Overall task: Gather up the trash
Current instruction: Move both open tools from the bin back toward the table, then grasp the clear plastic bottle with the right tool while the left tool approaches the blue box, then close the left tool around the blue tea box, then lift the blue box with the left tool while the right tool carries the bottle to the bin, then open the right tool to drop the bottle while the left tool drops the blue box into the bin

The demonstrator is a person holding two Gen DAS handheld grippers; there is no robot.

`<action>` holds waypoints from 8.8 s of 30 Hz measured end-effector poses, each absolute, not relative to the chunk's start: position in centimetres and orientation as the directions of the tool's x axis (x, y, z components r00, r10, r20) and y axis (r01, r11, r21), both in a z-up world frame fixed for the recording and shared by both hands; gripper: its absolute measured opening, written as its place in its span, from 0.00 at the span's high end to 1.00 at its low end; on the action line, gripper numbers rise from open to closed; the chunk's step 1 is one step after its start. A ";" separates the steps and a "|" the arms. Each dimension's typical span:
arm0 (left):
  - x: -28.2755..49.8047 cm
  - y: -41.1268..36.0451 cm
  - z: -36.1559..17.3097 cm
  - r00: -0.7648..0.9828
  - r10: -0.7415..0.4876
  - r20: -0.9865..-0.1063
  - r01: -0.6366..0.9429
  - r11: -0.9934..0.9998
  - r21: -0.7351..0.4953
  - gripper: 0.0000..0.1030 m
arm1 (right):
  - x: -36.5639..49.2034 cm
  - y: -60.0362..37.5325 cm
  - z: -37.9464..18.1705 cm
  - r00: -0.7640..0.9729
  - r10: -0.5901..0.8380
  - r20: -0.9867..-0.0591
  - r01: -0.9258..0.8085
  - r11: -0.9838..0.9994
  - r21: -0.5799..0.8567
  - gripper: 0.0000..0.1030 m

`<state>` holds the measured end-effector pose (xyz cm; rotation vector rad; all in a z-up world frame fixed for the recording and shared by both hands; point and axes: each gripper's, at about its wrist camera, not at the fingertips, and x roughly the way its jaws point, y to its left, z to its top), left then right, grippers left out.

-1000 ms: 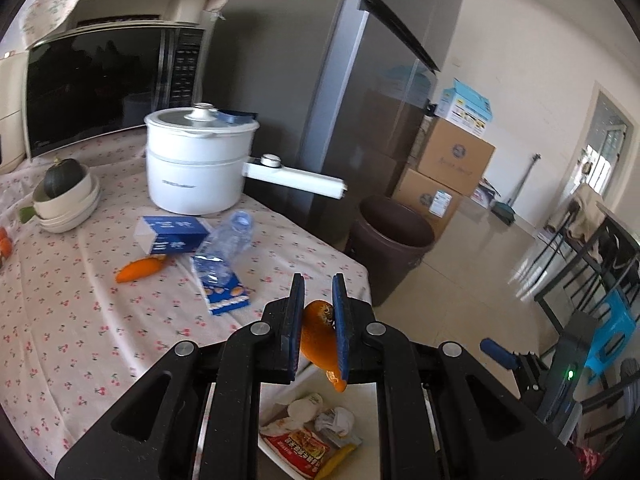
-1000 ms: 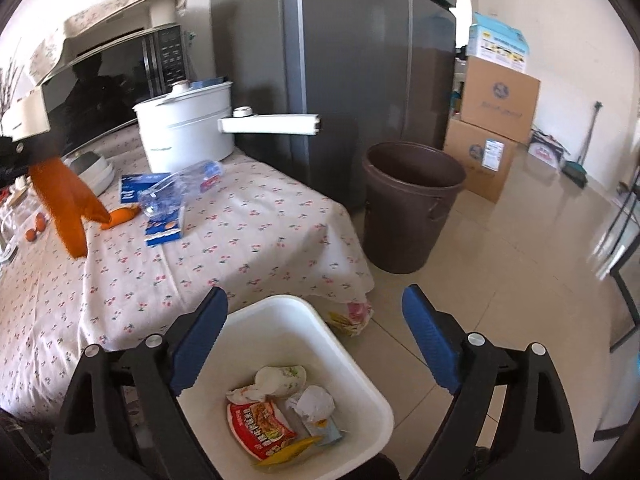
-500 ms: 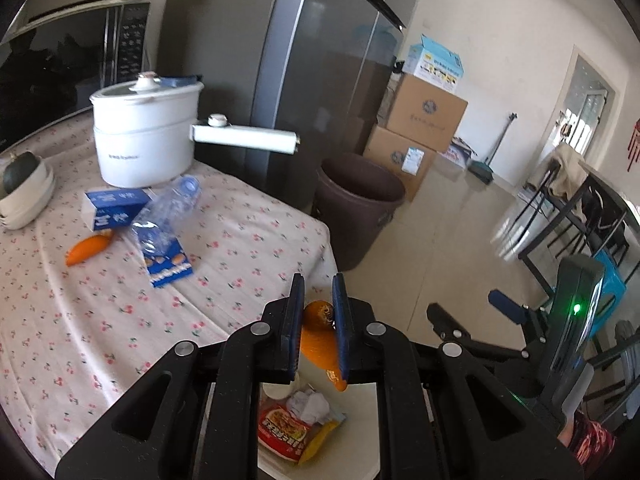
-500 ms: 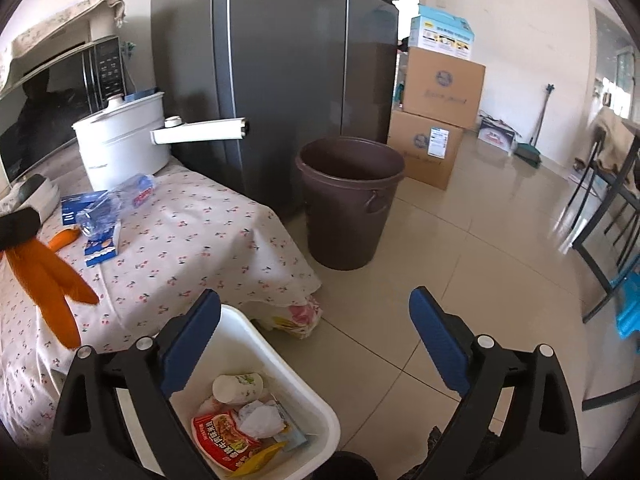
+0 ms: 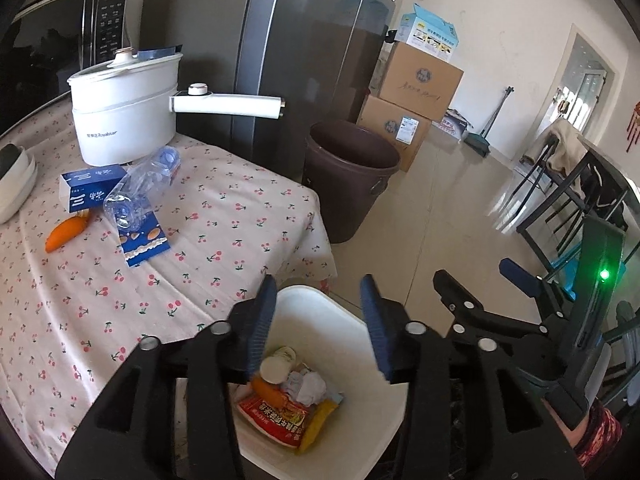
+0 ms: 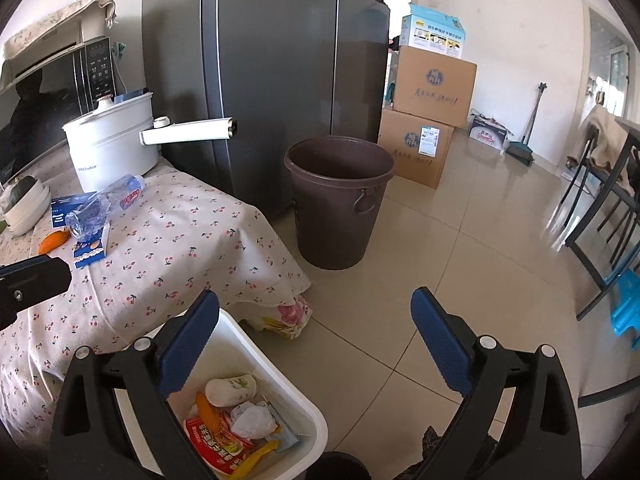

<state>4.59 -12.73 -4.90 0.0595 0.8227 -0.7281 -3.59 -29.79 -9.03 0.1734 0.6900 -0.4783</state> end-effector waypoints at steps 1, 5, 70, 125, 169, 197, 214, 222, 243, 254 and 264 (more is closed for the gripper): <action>4.7 -12.7 -4.9 0.455 -0.566 -0.688 0.610 0.761 -0.222 0.57 | -3.5 -29.7 -9.0 0.668 -0.366 -0.648 0.478 0.878 -0.003 0.07; 5.1 -12.7 -5.3 0.454 -0.551 -0.700 0.602 0.769 -0.215 0.47 | -3.5 -29.7 -9.1 0.666 -0.366 -0.650 0.480 0.877 -0.002 0.07; 16.0 6.7 -5.2 0.589 -0.269 -0.762 0.078 0.957 -0.278 0.15 | 30.4 -16.0 -12.6 0.456 0.032 -0.889 0.334 0.920 0.205 0.07; 29.5 -6.6 -6.8 0.438 0.061 -0.897 0.541 0.780 0.316 0.15 | 17.0 -22.8 -8.0 0.651 0.226 -0.724 0.092 0.924 0.371 0.36; 33.6 -1.1 -7.4 0.446 0.103 -0.889 0.327 0.906 0.269 0.16 | 15.3 -24.0 -7.9 0.653 0.257 -0.713 0.063 0.919 0.389 0.36; 37.6 2.0 -12.6 0.449 0.044 -0.893 0.321 0.924 0.207 0.50 | 17.0 -23.2 -9.7 0.605 0.236 -0.761 0.070 0.936 0.346 0.36; 32.5 7.4 -9.1 0.569 0.096 -0.817 -0.020 0.994 0.103 0.51 | 15.3 -23.2 -8.3 0.653 0.197 -0.731 0.065 0.947 0.313 0.36; 27.4 7.5 -8.3 0.603 0.071 -0.795 -0.066 0.997 0.039 0.50 | 13.9 -23.3 -7.6 0.681 0.166 -0.713 0.059 0.958 0.279 0.36; 10.1 2.4 -6.2 0.646 -0.205 -0.735 0.106 0.978 -0.179 0.50 | 3.1 -22.2 -9.6 0.672 0.050 -0.738 0.094 0.984 0.152 0.36; 4.3 -2.2 -6.6 0.600 -0.329 -0.730 0.254 0.943 -0.217 0.50 | -0.7 -23.2 -11.9 0.626 0.044 -0.778 0.138 0.976 0.166 0.33; 2.9 -5.5 -6.9 0.558 -0.379 -0.738 0.345 0.915 -0.209 0.50 | -2.6 -26.3 -10.5 0.667 -0.078 -0.741 0.282 0.947 0.154 0.14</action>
